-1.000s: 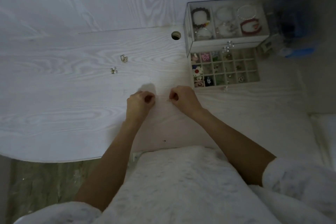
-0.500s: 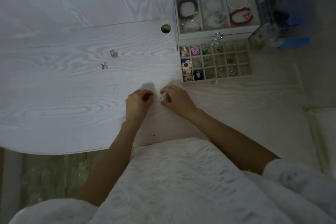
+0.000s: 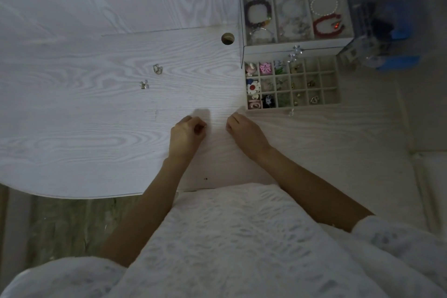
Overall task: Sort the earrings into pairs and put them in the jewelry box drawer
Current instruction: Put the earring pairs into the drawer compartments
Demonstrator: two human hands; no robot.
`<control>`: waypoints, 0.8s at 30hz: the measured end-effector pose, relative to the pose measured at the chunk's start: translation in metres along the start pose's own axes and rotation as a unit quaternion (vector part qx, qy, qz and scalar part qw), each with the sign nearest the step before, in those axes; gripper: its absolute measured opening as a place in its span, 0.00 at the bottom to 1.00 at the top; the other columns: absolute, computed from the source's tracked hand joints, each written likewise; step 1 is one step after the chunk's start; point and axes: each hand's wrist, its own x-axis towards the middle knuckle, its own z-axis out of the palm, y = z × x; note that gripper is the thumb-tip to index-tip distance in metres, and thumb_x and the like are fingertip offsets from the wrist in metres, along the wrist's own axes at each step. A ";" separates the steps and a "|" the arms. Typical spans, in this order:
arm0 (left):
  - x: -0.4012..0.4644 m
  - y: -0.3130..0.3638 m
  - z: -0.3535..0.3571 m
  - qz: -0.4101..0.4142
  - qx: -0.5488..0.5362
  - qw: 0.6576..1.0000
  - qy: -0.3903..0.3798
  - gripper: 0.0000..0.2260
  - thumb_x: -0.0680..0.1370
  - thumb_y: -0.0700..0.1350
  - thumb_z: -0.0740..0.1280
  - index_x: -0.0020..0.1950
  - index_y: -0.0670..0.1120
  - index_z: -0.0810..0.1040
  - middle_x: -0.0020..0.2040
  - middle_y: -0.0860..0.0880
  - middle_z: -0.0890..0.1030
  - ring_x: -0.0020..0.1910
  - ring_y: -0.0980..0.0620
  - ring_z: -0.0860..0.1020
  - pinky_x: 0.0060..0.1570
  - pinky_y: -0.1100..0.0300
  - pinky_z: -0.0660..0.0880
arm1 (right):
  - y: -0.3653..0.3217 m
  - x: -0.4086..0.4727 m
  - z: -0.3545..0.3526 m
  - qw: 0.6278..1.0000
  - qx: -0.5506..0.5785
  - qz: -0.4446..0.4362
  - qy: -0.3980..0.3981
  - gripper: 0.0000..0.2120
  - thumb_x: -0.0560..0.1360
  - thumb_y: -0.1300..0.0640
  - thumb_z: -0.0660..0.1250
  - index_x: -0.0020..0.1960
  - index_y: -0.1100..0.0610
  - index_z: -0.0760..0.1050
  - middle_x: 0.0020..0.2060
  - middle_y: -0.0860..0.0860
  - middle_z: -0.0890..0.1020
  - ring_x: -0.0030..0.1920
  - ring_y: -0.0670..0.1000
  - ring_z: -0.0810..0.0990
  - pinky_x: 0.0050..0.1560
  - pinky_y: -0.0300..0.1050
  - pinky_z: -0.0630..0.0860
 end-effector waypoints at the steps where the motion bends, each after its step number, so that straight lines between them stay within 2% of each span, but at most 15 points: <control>1: 0.001 0.001 0.000 0.001 0.000 1.000 0.000 0.02 0.69 0.36 0.72 0.41 0.41 0.82 0.38 0.43 0.81 0.34 0.45 0.79 0.36 0.54 0.78 | 0.002 -0.002 -0.001 1.000 0.012 0.005 0.007 0.06 0.72 0.71 0.64 0.39 0.62 0.72 0.37 0.58 0.76 0.34 0.56 0.74 0.30 0.51 0.74; 5: 0.003 0.004 0.001 -0.005 -0.003 1.000 -0.001 0.02 0.70 0.37 0.71 0.41 0.41 0.82 0.39 0.43 0.81 0.35 0.45 0.79 0.37 0.51 0.78 | 0.007 -0.003 -0.001 0.998 0.047 0.026 0.027 0.02 0.73 0.67 0.65 0.42 0.63 0.75 0.41 0.58 0.77 0.37 0.56 0.76 0.35 0.51 0.76; 11: 0.002 0.002 0.001 -0.006 -0.011 1.000 -0.008 0.02 0.70 0.37 0.71 0.42 0.42 0.81 0.40 0.43 0.81 0.36 0.45 0.79 0.39 0.51 0.78 | 0.008 -0.004 -0.003 0.998 0.050 0.036 0.024 0.01 0.72 0.66 0.67 0.43 0.62 0.76 0.41 0.58 0.78 0.38 0.56 0.77 0.36 0.53 0.77; 15: 0.002 0.005 0.000 0.002 -0.010 1.000 -0.015 0.02 0.70 0.37 0.71 0.41 0.42 0.82 0.39 0.43 0.82 0.36 0.45 0.79 0.38 0.52 0.78 | 0.008 -0.011 -0.023 0.995 0.087 0.056 0.012 0.02 0.72 0.63 0.68 0.44 0.61 0.78 0.42 0.57 0.79 0.40 0.54 0.77 0.42 0.52 0.77; 19: 0.010 0.024 0.010 0.024 -0.013 0.999 -0.039 0.03 0.70 0.38 0.71 0.42 0.43 0.82 0.40 0.43 0.82 0.37 0.45 0.80 0.39 0.56 0.77 | 0.033 -0.034 -0.078 0.978 0.110 0.135 0.111 0.08 0.71 0.62 0.70 0.51 0.59 0.77 0.40 0.52 0.79 0.39 0.49 0.76 0.42 0.41 0.72; 22: 0.015 0.044 0.022 0.050 -0.003 0.997 -0.063 0.03 0.71 0.38 0.70 0.44 0.42 0.82 0.41 0.43 0.82 0.37 0.45 0.79 0.39 0.58 0.74 | 0.077 -0.044 -0.122 0.952 0.094 0.206 0.207 0.10 0.71 0.64 0.69 0.52 0.62 0.76 0.40 0.54 0.80 0.40 0.51 0.77 0.43 0.41 0.73; 24: 0.015 0.052 0.028 0.062 -0.003 0.996 -0.064 0.03 0.71 0.38 0.70 0.44 0.42 0.82 0.40 0.43 0.82 0.36 0.45 0.79 0.38 0.61 0.72 | 0.105 -0.043 -0.137 0.942 0.074 0.232 0.229 0.11 0.71 0.64 0.70 0.52 0.62 0.76 0.42 0.56 0.81 0.41 0.52 0.79 0.44 0.41 0.74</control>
